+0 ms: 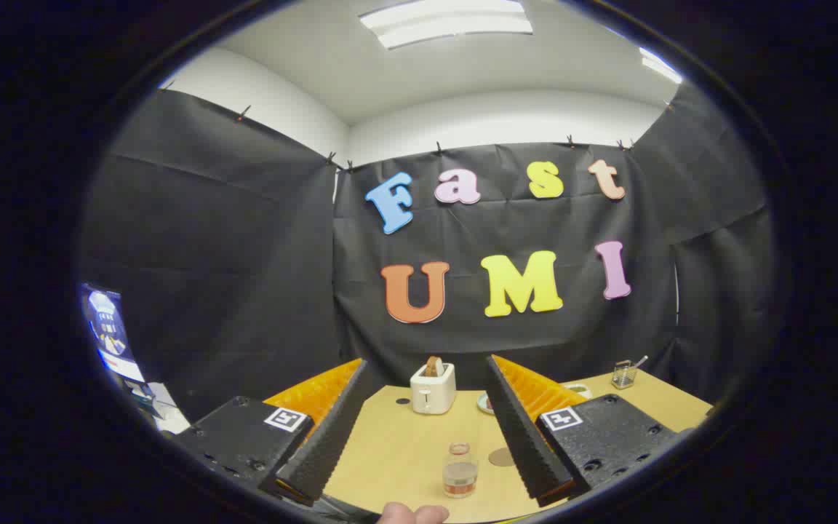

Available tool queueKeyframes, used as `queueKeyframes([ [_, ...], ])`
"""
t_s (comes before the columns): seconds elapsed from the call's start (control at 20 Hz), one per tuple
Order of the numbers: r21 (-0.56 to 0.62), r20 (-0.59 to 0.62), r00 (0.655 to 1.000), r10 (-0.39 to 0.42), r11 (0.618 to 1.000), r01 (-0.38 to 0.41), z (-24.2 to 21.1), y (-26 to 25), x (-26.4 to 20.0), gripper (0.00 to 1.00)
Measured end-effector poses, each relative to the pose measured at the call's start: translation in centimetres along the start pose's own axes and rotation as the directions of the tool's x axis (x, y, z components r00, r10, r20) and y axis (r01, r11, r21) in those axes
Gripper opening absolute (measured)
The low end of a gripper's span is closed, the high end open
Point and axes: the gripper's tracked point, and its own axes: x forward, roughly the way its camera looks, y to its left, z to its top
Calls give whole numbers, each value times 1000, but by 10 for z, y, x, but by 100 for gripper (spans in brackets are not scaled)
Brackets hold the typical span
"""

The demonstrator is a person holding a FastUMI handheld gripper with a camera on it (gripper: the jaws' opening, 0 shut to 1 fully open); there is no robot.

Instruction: Take the bottle from table, then pour the juice into the cup, finally place the bottle on the coaster

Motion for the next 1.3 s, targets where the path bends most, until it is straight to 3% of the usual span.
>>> queueKeyframes([
  [0.9, 52, -10, 1000, -9, 999, 9, -4, -11, 0, 100],
  [1.3, 17, -18, 1000, 1, 1000, -1, -11, -1, 2, 100],
])
